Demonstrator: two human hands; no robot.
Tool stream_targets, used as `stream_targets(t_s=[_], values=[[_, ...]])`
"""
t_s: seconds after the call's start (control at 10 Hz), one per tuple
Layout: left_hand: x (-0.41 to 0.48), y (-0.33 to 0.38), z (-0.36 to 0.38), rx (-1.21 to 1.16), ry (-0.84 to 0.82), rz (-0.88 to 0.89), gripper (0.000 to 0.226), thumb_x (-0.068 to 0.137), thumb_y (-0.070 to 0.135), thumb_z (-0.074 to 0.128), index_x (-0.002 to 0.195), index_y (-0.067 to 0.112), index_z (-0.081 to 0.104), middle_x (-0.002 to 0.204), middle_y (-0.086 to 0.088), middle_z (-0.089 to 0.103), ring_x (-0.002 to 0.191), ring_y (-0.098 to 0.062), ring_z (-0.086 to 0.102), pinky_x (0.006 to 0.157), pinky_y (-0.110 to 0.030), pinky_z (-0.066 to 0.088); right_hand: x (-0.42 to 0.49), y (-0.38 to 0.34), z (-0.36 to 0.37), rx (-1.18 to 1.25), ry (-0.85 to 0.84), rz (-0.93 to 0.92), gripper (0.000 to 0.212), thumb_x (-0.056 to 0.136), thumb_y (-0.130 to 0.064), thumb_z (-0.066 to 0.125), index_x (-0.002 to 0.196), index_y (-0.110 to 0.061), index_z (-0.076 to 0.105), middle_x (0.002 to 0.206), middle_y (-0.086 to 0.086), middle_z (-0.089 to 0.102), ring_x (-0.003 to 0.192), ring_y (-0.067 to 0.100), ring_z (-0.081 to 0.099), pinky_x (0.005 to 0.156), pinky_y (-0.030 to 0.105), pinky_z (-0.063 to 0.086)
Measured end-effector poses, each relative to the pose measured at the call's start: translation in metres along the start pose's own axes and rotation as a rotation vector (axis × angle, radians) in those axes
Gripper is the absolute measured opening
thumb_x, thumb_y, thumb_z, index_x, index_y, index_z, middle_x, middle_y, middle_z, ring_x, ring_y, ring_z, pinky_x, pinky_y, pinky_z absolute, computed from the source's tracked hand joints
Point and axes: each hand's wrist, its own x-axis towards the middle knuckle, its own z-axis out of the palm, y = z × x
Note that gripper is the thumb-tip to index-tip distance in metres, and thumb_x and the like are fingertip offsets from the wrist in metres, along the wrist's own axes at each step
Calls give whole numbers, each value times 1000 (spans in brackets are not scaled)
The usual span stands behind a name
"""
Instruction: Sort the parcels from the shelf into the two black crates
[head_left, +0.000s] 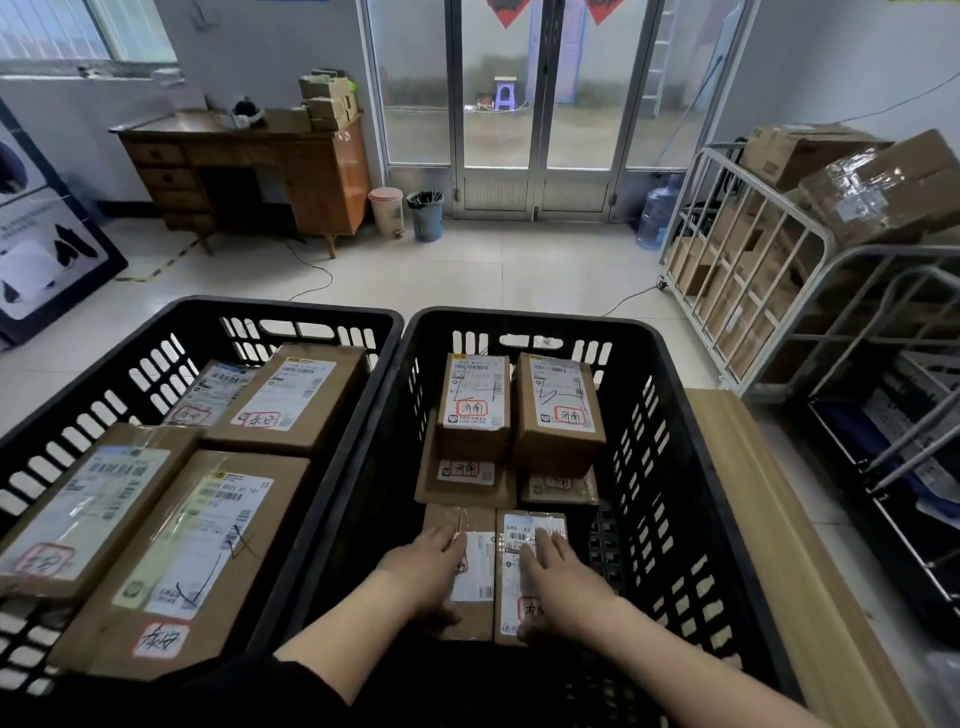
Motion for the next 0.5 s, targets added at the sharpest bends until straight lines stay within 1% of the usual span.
stream_targets(t_s=[0.1, 0.2, 0.3, 0.4, 0.5], values=[[-2, 1, -2, 24, -5, -5, 95, 82, 43, 63, 150, 15, 2, 159, -4, -5, 146, -22, 3, 112, -40, 29, 1, -3, -1, -27, -24, 2, 98, 84, -45, 60, 148, -7, -3, 156, 18, -11, 144, 35, -9, 117, 44, 9], [-5, 2, -4, 55, 4, -8, 96, 81, 45, 64, 150, 17, 3, 159, -3, -4, 145, -23, 8, 111, -42, 31, -1, -7, -4, -20, -21, 11, 99, 82, -44, 63, 148, -7, 0, 156, 18, -7, 144, 36, -7, 117, 46, 13], [-7, 3, -10, 63, 38, -7, 96, 77, 48, 68, 149, 18, 11, 158, -3, 9, 142, -24, 19, 110, -42, 33, -6, -7, -9, 4, 0, 17, 93, 81, -42, 66, 147, -8, 11, 156, 16, 4, 144, 34, 3, 115, 46, 20], [-12, -1, -20, -31, 96, -17, 89, 75, 47, 70, 146, 20, 23, 153, -3, 23, 139, -23, 25, 110, -39, 33, -15, -5, -16, 9, 41, 7, 87, 81, -42, 65, 146, -8, 17, 153, 16, 14, 142, 32, 12, 115, 44, 23], [-22, -4, -32, -88, 159, -36, 90, 74, 46, 71, 145, 21, 24, 154, -2, 21, 141, -22, 22, 112, -38, 32, -19, -4, -21, 22, 86, 11, 85, 81, -45, 63, 146, -11, 19, 154, 15, 13, 143, 30, 13, 114, 42, 25]])
